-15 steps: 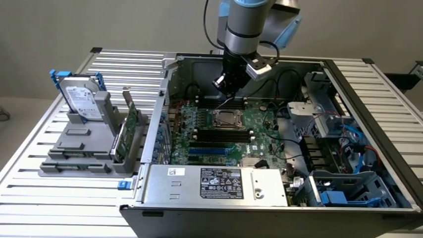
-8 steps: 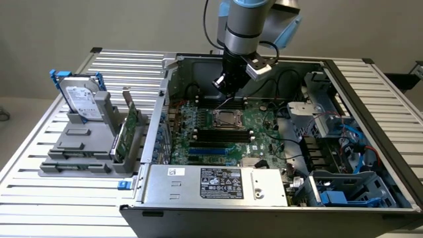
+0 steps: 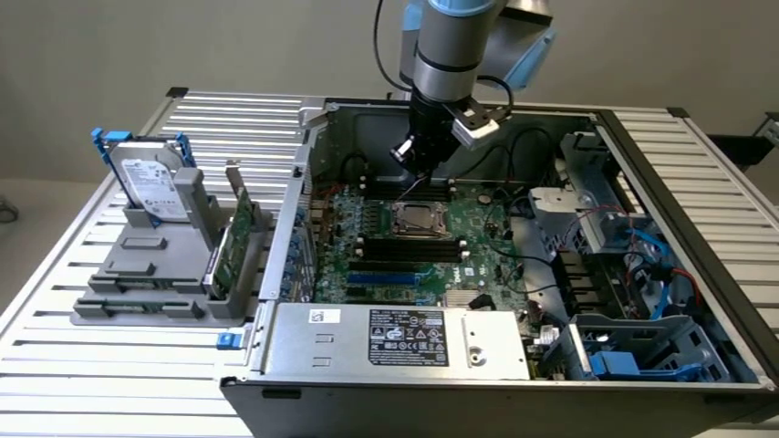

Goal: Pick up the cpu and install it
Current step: 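Install the first cpu locking lever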

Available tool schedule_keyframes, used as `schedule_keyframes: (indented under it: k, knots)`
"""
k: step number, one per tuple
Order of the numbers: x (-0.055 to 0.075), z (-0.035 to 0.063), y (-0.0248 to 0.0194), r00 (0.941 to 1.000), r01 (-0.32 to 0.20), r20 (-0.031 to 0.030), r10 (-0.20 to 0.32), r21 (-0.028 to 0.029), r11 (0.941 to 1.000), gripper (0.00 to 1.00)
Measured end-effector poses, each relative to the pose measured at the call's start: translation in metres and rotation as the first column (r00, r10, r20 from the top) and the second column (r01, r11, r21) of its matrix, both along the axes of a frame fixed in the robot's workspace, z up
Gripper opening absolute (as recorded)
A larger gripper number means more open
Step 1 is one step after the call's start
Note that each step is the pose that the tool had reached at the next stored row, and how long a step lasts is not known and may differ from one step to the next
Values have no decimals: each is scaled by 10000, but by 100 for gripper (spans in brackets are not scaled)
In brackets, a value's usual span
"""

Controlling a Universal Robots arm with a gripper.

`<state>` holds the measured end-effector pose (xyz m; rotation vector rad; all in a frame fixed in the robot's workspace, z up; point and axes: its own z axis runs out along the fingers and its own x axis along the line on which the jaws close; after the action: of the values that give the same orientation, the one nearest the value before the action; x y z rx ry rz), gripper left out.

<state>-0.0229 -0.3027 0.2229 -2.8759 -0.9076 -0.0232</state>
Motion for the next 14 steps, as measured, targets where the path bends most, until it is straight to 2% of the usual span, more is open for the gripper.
schedule_keyframes:
  k: [5, 7, 14]
  knots:
    - [-7, -1, 0, 9998, 180, -1, -180, 184, 9997, 11]
    - [-9, -1, -3, 9996, 280, -1, -280, 205, 9994, 11]
    - [-11, -1, -30, 9981, 611, -3, -611, 207, 9979, 11]
